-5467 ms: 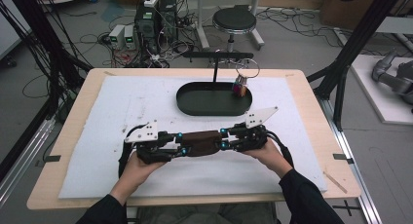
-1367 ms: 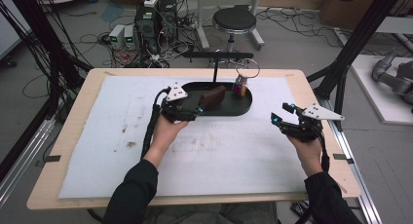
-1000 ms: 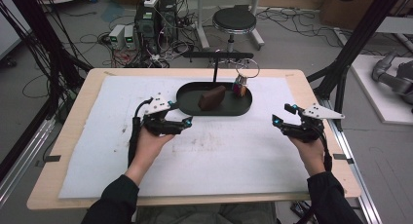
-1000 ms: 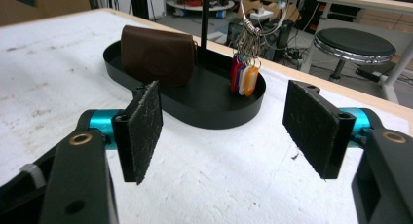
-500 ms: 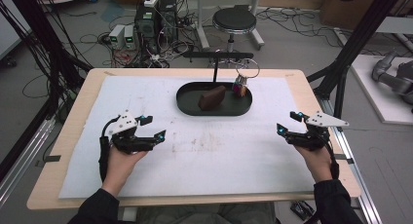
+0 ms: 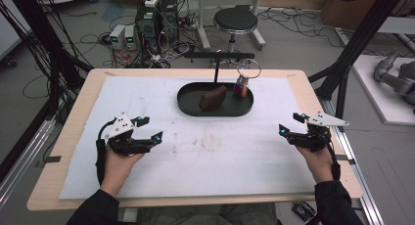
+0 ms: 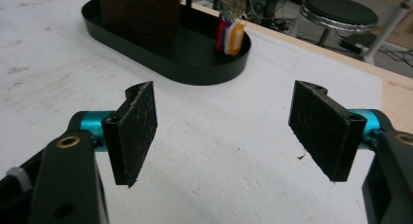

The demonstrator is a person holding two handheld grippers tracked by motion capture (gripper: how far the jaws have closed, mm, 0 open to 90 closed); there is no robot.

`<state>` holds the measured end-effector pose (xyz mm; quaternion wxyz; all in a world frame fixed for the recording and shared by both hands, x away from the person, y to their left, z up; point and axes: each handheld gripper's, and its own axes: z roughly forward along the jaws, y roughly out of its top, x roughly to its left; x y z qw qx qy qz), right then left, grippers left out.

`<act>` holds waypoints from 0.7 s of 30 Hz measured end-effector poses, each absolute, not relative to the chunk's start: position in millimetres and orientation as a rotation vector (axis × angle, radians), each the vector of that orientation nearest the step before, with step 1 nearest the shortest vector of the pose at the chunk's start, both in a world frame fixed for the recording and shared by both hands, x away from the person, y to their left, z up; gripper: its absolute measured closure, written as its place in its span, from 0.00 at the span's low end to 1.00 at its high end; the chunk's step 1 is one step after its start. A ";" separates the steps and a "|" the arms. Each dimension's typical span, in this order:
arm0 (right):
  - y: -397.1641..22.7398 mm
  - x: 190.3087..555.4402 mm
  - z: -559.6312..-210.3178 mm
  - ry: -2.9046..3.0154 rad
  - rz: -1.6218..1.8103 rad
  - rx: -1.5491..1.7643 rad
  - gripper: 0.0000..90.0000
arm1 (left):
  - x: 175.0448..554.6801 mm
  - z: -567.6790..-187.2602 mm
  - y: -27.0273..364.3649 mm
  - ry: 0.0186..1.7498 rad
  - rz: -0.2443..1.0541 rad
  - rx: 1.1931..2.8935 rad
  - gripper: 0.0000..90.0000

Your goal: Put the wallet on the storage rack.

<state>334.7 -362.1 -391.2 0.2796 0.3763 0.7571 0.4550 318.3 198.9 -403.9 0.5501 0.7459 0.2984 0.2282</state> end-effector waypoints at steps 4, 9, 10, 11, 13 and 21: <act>-367.5 334.0 -391.7 2.027 1.228 1.041 0.29 | 321.0 -404.2 197.4 0.702 0.532 1.762 0.28; -369.7 332.6 -392.8 2.030 1.231 1.052 0.29 | 324.4 -405.9 194.7 0.704 0.524 1.766 0.28; -370.2 331.9 -393.7 2.022 1.241 1.051 0.29 | 325.0 -406.0 194.1 0.702 0.523 1.771 0.28; -371.3 331.0 -395.2 2.010 1.261 1.054 0.29 | 325.3 -406.2 193.5 0.702 0.524 1.770 0.28; -372.7 331.4 -396.2 2.012 1.271 1.069 0.29 | 326.1 -406.6 192.5 0.699 0.519 1.774 0.28; -374.0 333.0 -398.3 2.016 1.260 1.069 0.29 | 327.3 -409.1 192.4 0.706 0.520 1.782 0.28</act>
